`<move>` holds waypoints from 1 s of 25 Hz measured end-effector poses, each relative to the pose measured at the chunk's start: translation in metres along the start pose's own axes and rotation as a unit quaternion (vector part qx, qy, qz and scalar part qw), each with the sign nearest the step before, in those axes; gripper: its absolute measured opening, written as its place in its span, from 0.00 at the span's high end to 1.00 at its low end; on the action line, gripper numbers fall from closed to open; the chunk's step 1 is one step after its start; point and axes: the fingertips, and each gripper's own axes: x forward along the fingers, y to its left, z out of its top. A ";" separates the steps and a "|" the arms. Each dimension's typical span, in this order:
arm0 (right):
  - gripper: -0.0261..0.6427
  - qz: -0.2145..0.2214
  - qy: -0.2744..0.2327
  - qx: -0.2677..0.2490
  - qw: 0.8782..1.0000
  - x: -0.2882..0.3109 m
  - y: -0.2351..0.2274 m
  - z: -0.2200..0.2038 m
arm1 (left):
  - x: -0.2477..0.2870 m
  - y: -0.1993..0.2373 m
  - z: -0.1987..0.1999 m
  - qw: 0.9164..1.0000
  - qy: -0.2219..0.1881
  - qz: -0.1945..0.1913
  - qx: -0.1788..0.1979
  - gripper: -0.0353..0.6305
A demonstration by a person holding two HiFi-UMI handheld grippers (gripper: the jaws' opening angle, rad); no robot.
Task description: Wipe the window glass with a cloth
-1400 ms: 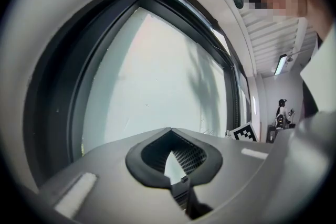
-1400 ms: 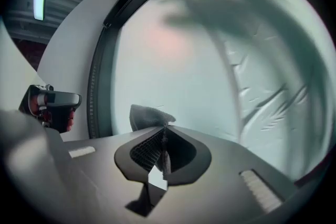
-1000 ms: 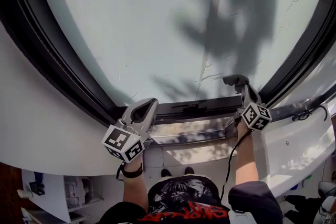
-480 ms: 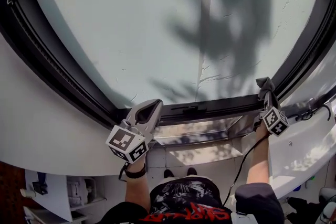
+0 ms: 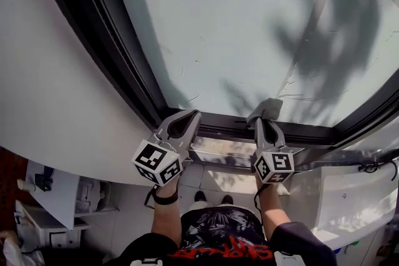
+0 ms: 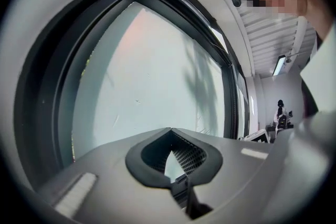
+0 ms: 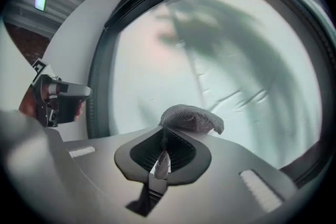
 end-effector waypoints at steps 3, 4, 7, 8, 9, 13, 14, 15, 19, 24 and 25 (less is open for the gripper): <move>0.94 0.094 0.016 -0.015 0.995 0.036 0.086 -0.014 | -0.028 0.020 0.001 0.999 -0.004 0.036 -0.004 0.96; 0.94 0.121 0.021 -0.019 0.992 0.047 0.111 -0.019 | -0.036 0.027 0.001 0.999 -0.005 0.048 -0.005 0.96; 0.94 0.190 0.039 -0.034 0.980 0.074 0.178 -0.035 | -0.063 0.045 0.000 0.997 -0.009 0.082 -0.007 0.96; 0.94 0.206 0.045 -0.043 0.977 0.083 0.197 -0.039 | -0.072 0.050 0.001 0.996 -0.011 0.094 -0.007 0.96; 0.94 0.218 0.050 -0.052 0.973 0.092 0.213 -0.043 | -0.082 0.056 0.002 0.994 -0.013 0.105 -0.007 0.96; 0.94 0.242 0.066 -0.077 0.965 0.125 0.262 -0.058 | -0.117 0.074 0.005 0.989 -0.016 0.148 -0.004 0.96; 0.94 0.247 0.072 -0.080 0.963 0.135 0.272 -0.064 | -0.124 0.077 0.006 0.988 -0.015 0.156 -0.003 0.96; 0.94 0.251 0.079 -0.084 0.961 0.145 0.280 -0.072 | -0.129 0.080 0.007 0.987 -0.015 0.161 -0.002 0.96; 0.94 0.237 0.119 -0.091 0.960 0.181 0.269 -0.103 | -0.129 0.080 0.011 0.988 -0.017 0.155 -0.001 0.96; 0.94 0.185 0.124 -0.068 0.972 0.169 0.204 -0.092 | -0.106 0.082 0.005 0.992 -0.010 0.124 -0.010 0.96; 0.94 0.175 0.121 -0.066 0.975 0.160 0.190 -0.087 | -0.097 0.080 0.003 0.994 -0.008 0.112 -0.013 0.96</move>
